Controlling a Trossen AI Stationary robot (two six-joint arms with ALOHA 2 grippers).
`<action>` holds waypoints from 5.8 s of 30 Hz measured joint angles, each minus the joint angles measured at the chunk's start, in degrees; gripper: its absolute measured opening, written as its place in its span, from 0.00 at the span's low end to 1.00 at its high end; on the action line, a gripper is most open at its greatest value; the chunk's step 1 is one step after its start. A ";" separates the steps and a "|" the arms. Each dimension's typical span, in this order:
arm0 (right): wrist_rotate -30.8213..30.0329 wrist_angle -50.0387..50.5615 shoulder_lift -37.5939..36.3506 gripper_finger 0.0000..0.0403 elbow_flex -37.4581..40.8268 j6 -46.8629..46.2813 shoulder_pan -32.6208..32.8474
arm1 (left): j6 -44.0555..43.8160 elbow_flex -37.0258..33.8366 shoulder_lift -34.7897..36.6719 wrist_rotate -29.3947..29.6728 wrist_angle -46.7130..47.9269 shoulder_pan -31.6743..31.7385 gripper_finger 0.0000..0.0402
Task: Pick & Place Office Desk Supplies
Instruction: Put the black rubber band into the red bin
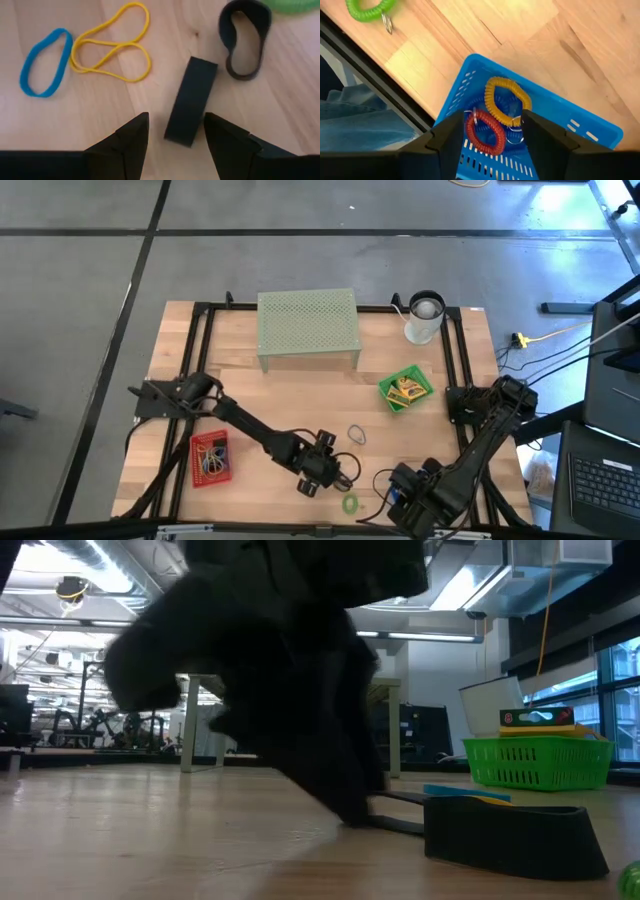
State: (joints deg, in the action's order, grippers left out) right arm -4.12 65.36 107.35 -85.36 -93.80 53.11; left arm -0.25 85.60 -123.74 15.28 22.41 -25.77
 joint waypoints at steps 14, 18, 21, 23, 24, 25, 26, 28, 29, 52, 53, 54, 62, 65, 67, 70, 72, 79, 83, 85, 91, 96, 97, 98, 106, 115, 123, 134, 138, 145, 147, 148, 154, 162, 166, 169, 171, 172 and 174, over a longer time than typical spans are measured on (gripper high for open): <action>-0.15 -0.24 -0.02 0.49 -0.02 0.15 -0.21 | -0.38 -0.04 0.06 -2.54 0.53 0.80 0.06; -3.61 -0.25 -0.02 0.49 -0.02 -0.04 -0.16 | -3.09 -0.04 0.13 -2.85 0.76 0.67 0.02; -5.46 -0.48 -0.02 0.49 -0.02 -0.04 -0.16 | -5.70 -0.12 0.71 -0.33 2.37 0.37 0.02; -5.91 -0.82 -0.02 0.49 -0.02 0.26 -0.16 | -7.57 -0.15 1.68 2.05 3.31 0.15 0.01; -5.98 -1.15 -0.02 0.49 -0.02 0.77 -0.16 | -8.17 -0.15 2.50 3.36 4.46 -0.01 0.01; -5.99 -1.50 -0.02 0.49 -0.02 1.30 -0.16 | -8.81 -0.15 3.36 4.73 5.62 -0.17 0.01; -6.29 -1.96 -0.02 0.49 -0.02 1.73 -0.16 | -9.42 -0.15 4.32 5.96 5.94 -0.44 0.01; -8.17 -3.09 -0.02 0.49 -0.02 2.76 -0.14 | -10.07 -0.15 6.68 8.81 7.21 -1.07 0.01; -9.80 -3.84 -0.02 0.49 -0.02 3.19 -0.14 | -10.33 -0.15 7.83 10.18 7.33 -1.54 0.01; -62.87 -24.39 -0.02 0.49 -0.04 41.26 -2.55 | -10.13 -0.11 26.53 42.52 5.86 -16.25 0.02; -63.10 -24.77 -0.02 0.49 -0.04 42.59 -3.13 | -10.42 -0.11 26.53 41.29 5.94 -16.28 0.02; -63.11 -25.25 -0.02 0.49 -0.04 43.74 -3.72 | -11.04 -0.11 26.53 39.70 6.06 -16.25 0.02; -57.20 -26.57 -0.02 0.49 -0.04 47.81 -8.51 | -27.38 -0.08 26.53 17.98 15.70 -12.80 0.02; -52.61 -26.57 -0.02 0.49 -0.04 47.82 -9.69 | -36.15 -0.08 26.53 10.72 25.07 -11.24 0.02; -50.20 -26.60 -0.02 0.49 -0.04 48.04 -10.39 | -41.89 -0.08 26.51 5.69 31.88 -10.26 0.02; -49.02 -26.60 -0.02 0.49 -0.04 49.33 -11.19 | -48.79 -0.08 26.51 -3.72 42.60 -8.97 0.02; -48.94 -26.57 -0.02 0.49 -0.04 50.43 -11.63 | -52.53 -0.08 26.51 -8.88 49.09 -8.68 0.02; -48.91 -26.57 -0.02 0.49 -0.04 53.13 -12.84 | -61.60 -0.49 26.51 -16.99 64.55 -10.97 0.02; -48.30 -26.57 -0.02 0.49 -0.04 54.10 -13.17 | -64.63 -4.14 26.49 -18.52 66.67 -13.34 0.02; -47.92 -26.60 -0.02 0.49 -0.04 54.96 -13.28 | -65.28 -6.95 26.49 -20.66 65.79 -14.49 0.02; -47.87 -26.79 -0.02 0.49 -0.04 57.21 -13.79 | -67.02 -15.09 26.47 -26.47 60.69 -16.36 0.02; -47.60 -26.79 -0.02 0.49 -0.04 57.23 -15.04 | -67.06 -20.66 26.47 -26.98 53.68 -17.55 0.02; -47.30 -26.79 -0.02 0.49 -0.04 57.21 -15.28 | -67.09 -21.70 26.47 -27.00 52.47 -17.79 0.02; -47.19 -26.77 -0.02 0.49 -0.04 57.14 -15.47 | -67.40 -22.53 26.45 -27.00 51.78 -18.00 0.02; -47.17 -26.79 -0.02 0.49 -0.04 56.96 -15.81 | -71.83 -23.84 26.45 -27.00 52.30 -18.38 0.13; -40.92 -26.79 -0.02 0.49 -0.04 56.20 -15.81 | -72.61 -23.84 26.45 -28.03 52.33 -17.48 0.31; -28.26 -24.78 -0.02 0.49 -0.04 54.99 -15.40 | -67.75 -19.73 26.45 -29.20 57.44 -15.26 0.34; -20.55 -20.93 3.97 0.49 -0.02 44.63 -15.40 | -68.00 -4.56 26.49 -7.43 61.14 -14.63 0.35; -13.29 -25.72 7.23 0.49 -0.02 44.24 -15.35 | -67.96 -2.38 26.49 2.22 55.89 -14.61 0.35; -11.90 -28.15 11.43 0.49 0.00 48.14 -15.16 | -63.08 -2.29 26.51 9.16 47.99 -14.61 0.35; -12.76 -28.51 12.37 0.49 0.00 48.43 -15.39 | -62.75 -2.29 26.51 10.21 46.45 -14.61 0.35; -12.80 -28.90 12.89 0.49 0.00 48.40 -15.50 | -62.74 -2.29 26.51 10.70 45.87 -14.61 0.35; -10.05 -31.35 16.10 0.49 -0.04 48.16 -15.61 | -61.94 -2.29 26.50 11.11 44.39 -14.61 0.35; -10.12 -31.94 16.82 0.42 -0.20 47.95 -15.62 | -61.27 -2.29 26.49 12.96 44.39 -14.62 0.35; -10.19 -32.26 16.92 0.27 -0.20 47.89 -15.62 | -61.27 -2.29 26.49 14.47 44.37 -14.62 0.35; -10.15 -32.51 16.76 0.11 -0.19 47.78 -15.64 | -61.17 -2.29 26.47 17.02 44.37 -14.63 0.35; -10.27 -32.39 16.46 0.03 -0.13 47.78 -15.66 | -60.11 -2.38 26.47 20.32 43.97 -14.63 0.35; -10.76 -32.10 16.15 0.02 -0.07 47.76 -15.72 | -59.89 -2.68 26.47 22.09 43.15 -14.62 0.35; -12.16 -30.56 15.25 0.04 0.25 47.78 -15.80 | -59.00 -3.36 26.46 24.67 41.67 -14.61 0.35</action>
State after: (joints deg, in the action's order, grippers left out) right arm -16.28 34.80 122.60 -85.12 -46.02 37.31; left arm -59.25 82.24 -97.28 39.94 64.09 -40.38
